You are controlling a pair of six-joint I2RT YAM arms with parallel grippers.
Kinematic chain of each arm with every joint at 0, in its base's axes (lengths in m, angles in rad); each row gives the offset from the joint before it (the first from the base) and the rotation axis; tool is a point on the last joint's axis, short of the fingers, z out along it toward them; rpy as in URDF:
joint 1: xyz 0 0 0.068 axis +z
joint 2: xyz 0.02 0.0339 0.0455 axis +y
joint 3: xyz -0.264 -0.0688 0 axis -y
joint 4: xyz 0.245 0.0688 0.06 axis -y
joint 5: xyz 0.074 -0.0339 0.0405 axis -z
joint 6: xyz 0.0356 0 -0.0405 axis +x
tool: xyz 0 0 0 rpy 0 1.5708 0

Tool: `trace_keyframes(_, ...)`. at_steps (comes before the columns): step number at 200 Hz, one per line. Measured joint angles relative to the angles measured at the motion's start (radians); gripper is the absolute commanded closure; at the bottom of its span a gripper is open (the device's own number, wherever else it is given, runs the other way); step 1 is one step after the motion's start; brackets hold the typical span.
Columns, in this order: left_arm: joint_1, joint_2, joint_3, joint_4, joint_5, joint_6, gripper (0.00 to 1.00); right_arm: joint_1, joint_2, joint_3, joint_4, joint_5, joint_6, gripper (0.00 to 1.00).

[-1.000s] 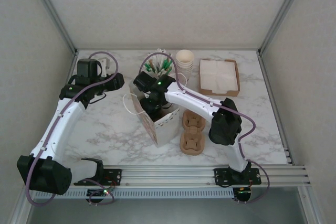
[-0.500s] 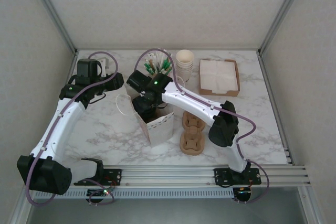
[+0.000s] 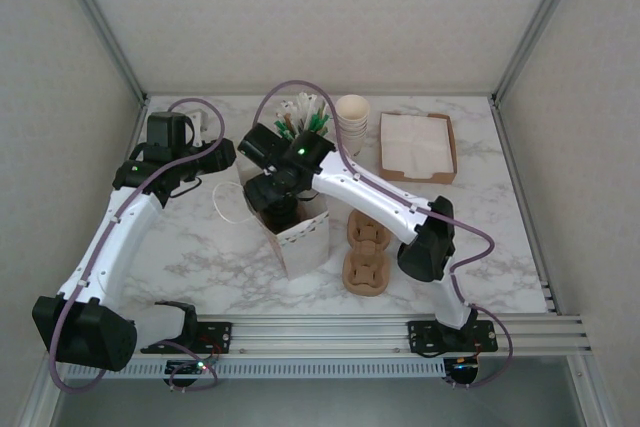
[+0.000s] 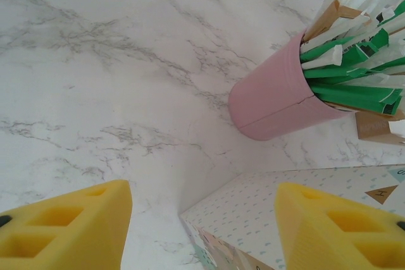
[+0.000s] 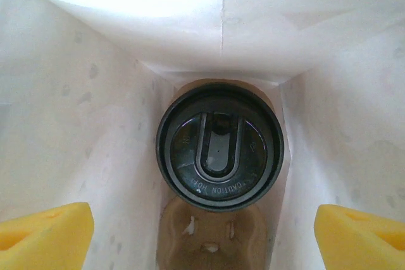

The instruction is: Pack the takeout coffee

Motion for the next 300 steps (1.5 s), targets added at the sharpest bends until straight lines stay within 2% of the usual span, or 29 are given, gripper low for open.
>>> trace_keyframes(37, 0.0, 0.0, 0.0, 0.0, 0.0, 0.0, 0.38, 0.0, -0.05, 0.062, -0.027, 0.0, -0.001, 0.07)
trace_keyframes(59, 0.0, 0.002, 0.0, 0.0, 0.0, 0.0, 0.38, 0.0, -0.084, 0.113, -0.038, 0.0, -0.013, 0.11)
trace_keyframes(88, 0.0, 0.006, 0.0, 0.0, 0.0, 0.0, 0.38, 0.0, -0.133, 0.174, -0.034, 0.005, -0.046, 0.24)
trace_keyframes(131, 0.0, 0.006, 0.0, 0.0, 0.0, 0.001, 0.38, -0.006, -0.236, 0.172, 0.039, 0.107, -0.128, 0.41)
trace_keyframes(167, 0.0, 0.006, 0.0, 0.001, 0.0, 0.001, 0.38, -0.093, -0.304, 0.121, 0.145, 0.123, -0.172, 0.42)
trace_keyframes(190, 0.0, 0.006, 0.0, 0.0, 0.0, 0.002, 0.38, -0.2, -0.31, 0.068, 0.23, 0.082, -0.191, 0.35)
trace_keyframes(208, 0.0, 0.006, 0.0, 0.001, 0.0, 0.002, 0.37, -0.275, -0.3, 0.017, 0.291, 0.03, -0.211, 0.33)
trace_keyframes(260, 0.0, 0.006, 0.0, 0.001, 0.005, 0.005, 0.36, -0.388, -0.153, -0.001, 0.456, -0.107, -0.251, 0.33)
trace_keyframes(300, 0.0, 0.006, 0.0, 0.002, 0.026, 0.005, 0.35, -0.423, -0.004, 0.037, 0.496, -0.143, -0.262, 0.37)
